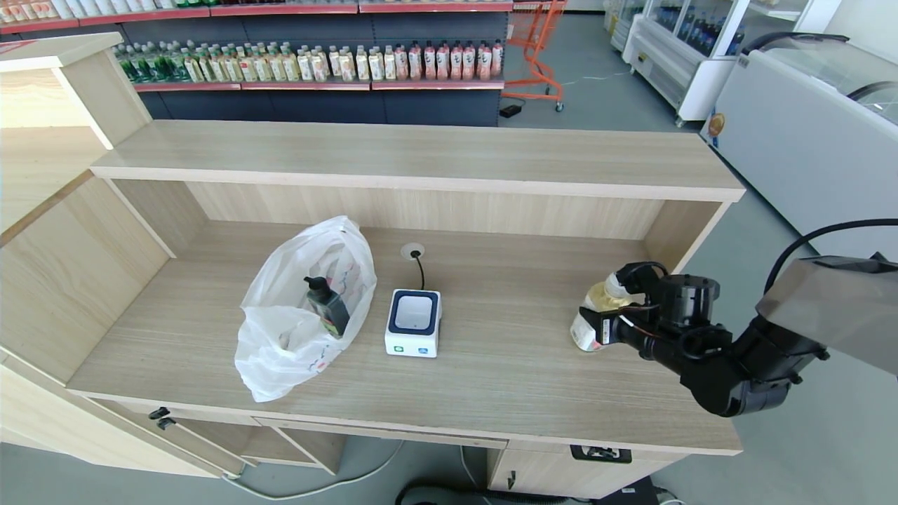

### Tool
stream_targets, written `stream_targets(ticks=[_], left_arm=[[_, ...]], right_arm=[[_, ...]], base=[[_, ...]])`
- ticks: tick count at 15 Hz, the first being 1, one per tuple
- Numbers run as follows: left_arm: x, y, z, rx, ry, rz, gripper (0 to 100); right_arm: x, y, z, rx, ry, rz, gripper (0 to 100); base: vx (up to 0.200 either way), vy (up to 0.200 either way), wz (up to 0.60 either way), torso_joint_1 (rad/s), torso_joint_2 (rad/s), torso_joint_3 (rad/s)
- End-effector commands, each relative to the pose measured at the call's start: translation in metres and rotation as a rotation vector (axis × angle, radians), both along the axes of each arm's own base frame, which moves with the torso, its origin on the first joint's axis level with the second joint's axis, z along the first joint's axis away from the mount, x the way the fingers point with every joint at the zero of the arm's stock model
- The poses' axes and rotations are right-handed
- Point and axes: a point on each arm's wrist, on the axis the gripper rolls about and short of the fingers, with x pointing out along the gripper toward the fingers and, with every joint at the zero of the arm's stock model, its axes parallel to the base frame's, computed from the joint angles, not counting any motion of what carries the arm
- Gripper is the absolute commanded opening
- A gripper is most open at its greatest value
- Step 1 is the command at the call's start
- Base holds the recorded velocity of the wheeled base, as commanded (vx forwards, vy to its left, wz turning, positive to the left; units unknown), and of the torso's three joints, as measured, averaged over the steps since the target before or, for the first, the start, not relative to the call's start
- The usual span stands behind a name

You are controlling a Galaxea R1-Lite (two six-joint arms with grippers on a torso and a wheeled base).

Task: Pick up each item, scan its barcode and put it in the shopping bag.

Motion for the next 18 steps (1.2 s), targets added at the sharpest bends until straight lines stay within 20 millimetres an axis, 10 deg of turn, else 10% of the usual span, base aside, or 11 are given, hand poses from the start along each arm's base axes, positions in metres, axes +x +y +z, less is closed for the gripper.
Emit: stream_targets(ticks=[1,5,9,18], left_arm=[[0.0,0.0,0.0,0.0,0.0,0.0,100],[0.0,0.0,0.0,0.0,0.0,0.0,100],[0.0,0.0,0.0,0.0,0.0,0.0,100],[0.0,0.0,0.0,0.0,0.0,0.0,100]], right_arm=[[-0.002,-0.002,-0.001,-0.011,0.008,0.024,0],[-0.021,-0.004,0.068,0.051,-0.043,0.133,0],[-0.085,-0.002,0.153,0.183,-0.005,0.563,0],[-0.167,0.052,0.204,0.412,0.062,0.984,0]], base=[[0.0,0.0,0.0,0.0,0.0,0.0],[0.0,0.0,0.0,0.0,0.0,0.0],[0.0,0.0,0.0,0.0,0.0,0.0],[0.0,0.0,0.0,0.0,0.0,0.0]])
